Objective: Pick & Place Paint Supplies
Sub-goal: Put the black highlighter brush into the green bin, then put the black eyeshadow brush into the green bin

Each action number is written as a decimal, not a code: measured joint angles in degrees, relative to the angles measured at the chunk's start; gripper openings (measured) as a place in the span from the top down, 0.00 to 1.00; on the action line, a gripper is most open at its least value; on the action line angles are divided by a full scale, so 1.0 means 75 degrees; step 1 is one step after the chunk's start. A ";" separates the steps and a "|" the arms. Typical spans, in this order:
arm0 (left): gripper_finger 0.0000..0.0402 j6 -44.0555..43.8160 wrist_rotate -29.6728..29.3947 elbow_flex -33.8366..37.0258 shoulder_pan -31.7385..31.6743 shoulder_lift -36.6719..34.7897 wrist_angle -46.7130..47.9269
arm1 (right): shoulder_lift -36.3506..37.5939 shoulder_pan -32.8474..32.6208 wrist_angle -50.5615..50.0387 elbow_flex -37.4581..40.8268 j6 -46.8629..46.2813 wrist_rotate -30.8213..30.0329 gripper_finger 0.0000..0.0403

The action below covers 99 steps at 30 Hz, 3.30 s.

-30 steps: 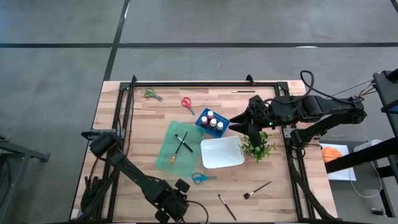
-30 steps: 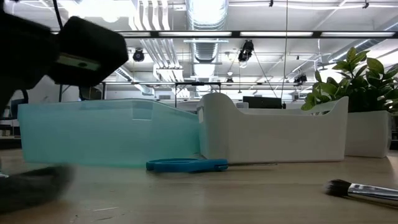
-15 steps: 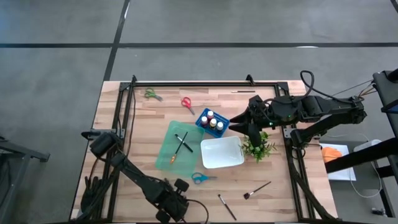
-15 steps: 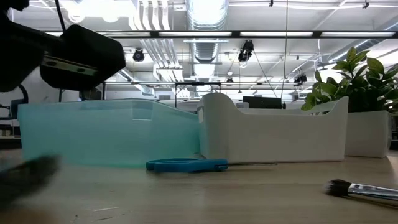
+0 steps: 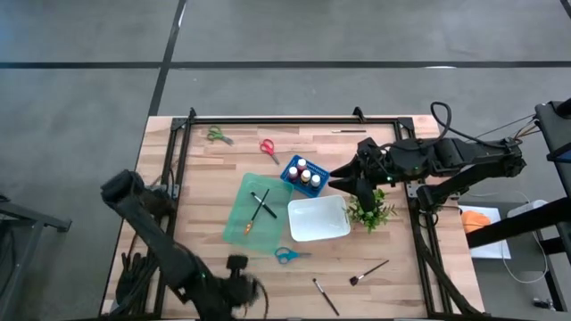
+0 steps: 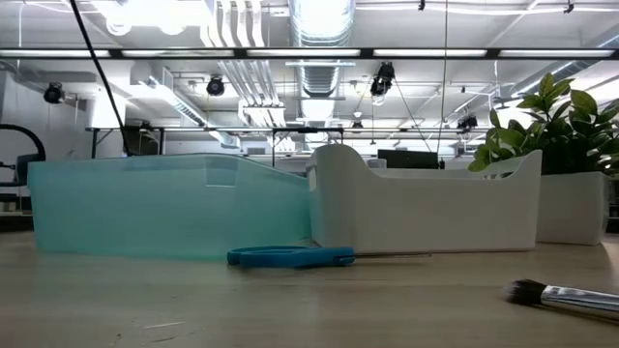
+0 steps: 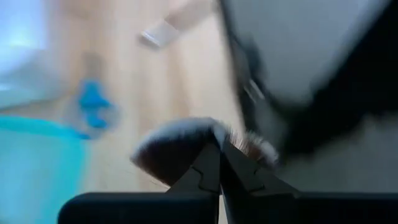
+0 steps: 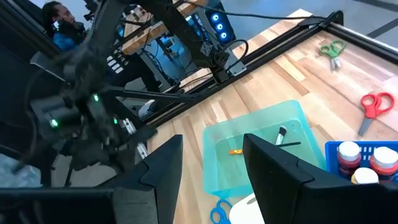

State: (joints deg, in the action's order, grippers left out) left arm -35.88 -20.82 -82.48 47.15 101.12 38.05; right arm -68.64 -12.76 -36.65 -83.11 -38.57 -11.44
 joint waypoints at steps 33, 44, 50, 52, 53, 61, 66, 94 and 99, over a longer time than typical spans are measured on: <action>0.96 -0.4626 0.0093 0.3696 -0.5156 -0.1311 -0.1527 | -0.0009 -0.1079 -0.0535 0.0059 -0.0354 -0.1478 0.59; 0.58 -0.4334 0.0213 0.3309 -0.5133 -0.1555 -0.1543 | -0.0006 -0.1149 -0.1204 0.0494 -0.1210 -0.1447 0.59; 0.54 -0.2358 0.0218 0.2436 -0.4713 -0.2365 -0.1625 | -0.0003 -0.1600 -0.1387 0.1198 -0.2117 -0.1119 0.59; 0.55 -0.1447 0.0210 0.2125 -0.4497 -0.2677 -0.1641 | -0.0026 -0.1750 -0.1375 0.1520 -0.2565 -0.0824 0.59; 0.56 -0.1032 0.0205 0.1985 -0.4380 -0.2863 -0.1699 | -0.0070 -0.1800 -0.1322 0.1666 -0.2853 -0.0677 0.59; 0.65 0.0391 -0.1024 0.1495 -0.3575 -0.4299 -0.1644 | -0.1633 -0.2217 -0.0825 0.1566 -0.4364 -0.0451 0.59; 0.66 0.0391 -0.1177 0.1524 -0.3283 -0.4952 -0.1465 | -0.3298 -0.2185 -0.1095 0.0528 -0.5211 -0.0131 0.59; 0.66 0.1271 -0.1087 0.1539 -0.1998 -0.5257 -0.1438 | -0.9264 -0.2389 -0.4907 -0.5116 -0.6078 0.2387 0.59; 0.66 0.1264 -0.1090 0.1541 -0.1878 -0.5257 -0.1439 | -0.9419 -0.2401 -0.4957 -0.5254 -0.6062 0.2337 0.59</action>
State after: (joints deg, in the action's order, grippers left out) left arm -26.41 -28.99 -70.92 33.06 61.69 27.26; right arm -139.28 -30.76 -73.83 -122.51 -84.03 6.09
